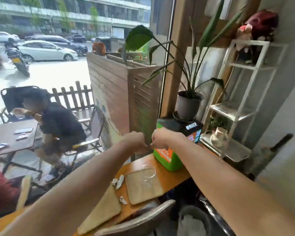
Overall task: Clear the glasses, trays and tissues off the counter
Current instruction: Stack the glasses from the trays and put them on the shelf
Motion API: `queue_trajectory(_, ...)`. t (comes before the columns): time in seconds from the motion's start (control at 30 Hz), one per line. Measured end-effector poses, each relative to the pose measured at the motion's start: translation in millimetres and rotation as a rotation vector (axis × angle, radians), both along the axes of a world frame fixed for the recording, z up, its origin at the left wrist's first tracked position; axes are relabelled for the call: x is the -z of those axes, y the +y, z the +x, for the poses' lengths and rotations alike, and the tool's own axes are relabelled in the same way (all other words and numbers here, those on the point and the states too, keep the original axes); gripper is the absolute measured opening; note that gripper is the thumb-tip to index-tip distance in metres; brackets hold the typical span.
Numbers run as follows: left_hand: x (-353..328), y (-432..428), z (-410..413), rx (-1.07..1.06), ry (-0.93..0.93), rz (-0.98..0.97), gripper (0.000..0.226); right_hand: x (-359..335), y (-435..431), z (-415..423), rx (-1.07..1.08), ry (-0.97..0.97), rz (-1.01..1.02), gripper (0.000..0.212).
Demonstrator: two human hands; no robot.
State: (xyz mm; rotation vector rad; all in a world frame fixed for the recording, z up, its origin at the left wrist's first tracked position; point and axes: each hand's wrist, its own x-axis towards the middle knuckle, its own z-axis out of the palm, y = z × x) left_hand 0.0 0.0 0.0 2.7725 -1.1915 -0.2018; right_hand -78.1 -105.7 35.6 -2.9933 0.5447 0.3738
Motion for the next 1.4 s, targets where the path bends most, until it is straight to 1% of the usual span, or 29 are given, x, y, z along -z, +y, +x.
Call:
queue_trajectory(0.03, 18.4, 1.6, -3.6, -0.003, 0.027, 0.056, 0.040, 16.5, 1.6, -0.8, 0.013, 0.050, 0.005, 0.032)
queue_trajectory(0.1, 59.5, 8.0, -9.1, -0.037, 0.087, 0.091, 0.036, 53.8, 1.2, -2.7, 0.055, 0.082, 0.048, 0.031)
queue_trajectory(0.17, 99.5, 18.1, -17.9, -0.049, 0.162, 0.136, 0.038, 92.0, 2.4, -9.3, 0.072, 0.101, 0.082, 0.035)
queue_trajectory(0.23, 127.8, 26.5, -17.0, -0.069, 0.222, 0.141, 0.039, 121.6, 1.3, -12.7, 0.095, 0.083, 0.138, 0.039)
queue_trajectory(0.37, 173.7, 33.7, -13.7, -0.142, 0.342, 0.229, 0.041, 168.5, -2.5, -17.9, 0.150, 0.203, 0.240, 0.043)
queue_trajectory(0.43, 190.0, 31.0, -8.3, -0.184, 0.404, 0.226, 0.039, 186.7, -8.9, -16.2, 0.145, 0.244, 0.274, 0.040)
queue_trajectory(0.53, 208.0, 20.3, -1.5, -0.229, 0.446, 0.210, 0.034, 210.2, -23.8, -12.4, 0.149, 0.281, 0.303, 0.038)
queue_trajectory(0.67, 225.4, -1.1, 5.4, -0.259, 0.481, 0.204, 0.036, 237.7, -50.7, -2.8, 0.141, 0.338, 0.339, 0.036)
queue_trajectory(0.83, 247.4, -21.6, 21.1, -0.307, 0.516, 0.165, 0.025, 262.9, -88.9, 21.0, 0.158, 0.398, 0.384, 0.044)
queue_trajectory(0.93, 260.3, -31.0, 33.5, -0.337, 0.542, 0.145, 0.026, 274.0, -105.8, 31.5, 0.172, 0.377, 0.429, 0.045)
queue_trajectory(1.0, 268.5, -36.8, 40.1, -0.359, 0.568, 0.111, 0.025, 283.6, -113.4, 36.3, 0.206, 0.325, 0.466, 0.053)
queue_trajectory(1.07, 276.3, -42.1, 45.7, -0.375, 0.595, 0.079, 0.025, 293.4, -117.6, 41.4, 0.257, 0.261, 0.537, 0.070)
queue_trajectory(1.17, 287.5, -49.7, 51.7, -0.410, 0.619, 0.036, 0.036, 305.0, -121.1, 49.2, 0.356, 0.171, 0.729, 0.091)
queue_trajectory(1.23, 295.7, -54.2, 53.3, -0.449, 0.634, -0.009, 0.046, 311.5, -121.6, 53.9, 0.385, 0.138, 0.823, 0.097)
queue_trajectory(1.3, 302.7, -58.2, 53.5, -0.483, 0.659, -0.080, 0.059, 316.4, -120.5, 58.5, 0.379, 0.112, 0.871, 0.098)
queue_trajectory(1.37, 307.4, -61.1, 54.0, -0.493, 0.687, -0.160, 0.075, 320.6, -119.3, 62.0, 0.372, 0.079, 0.905, 0.093)
queue_trajectory(1.4, 308.9, -61.9, 54.0, -0.495, 0.709, -0.202, 0.078, 322.6, -119.0, 63.3, 0.366, 0.070, 0.925, 0.089)
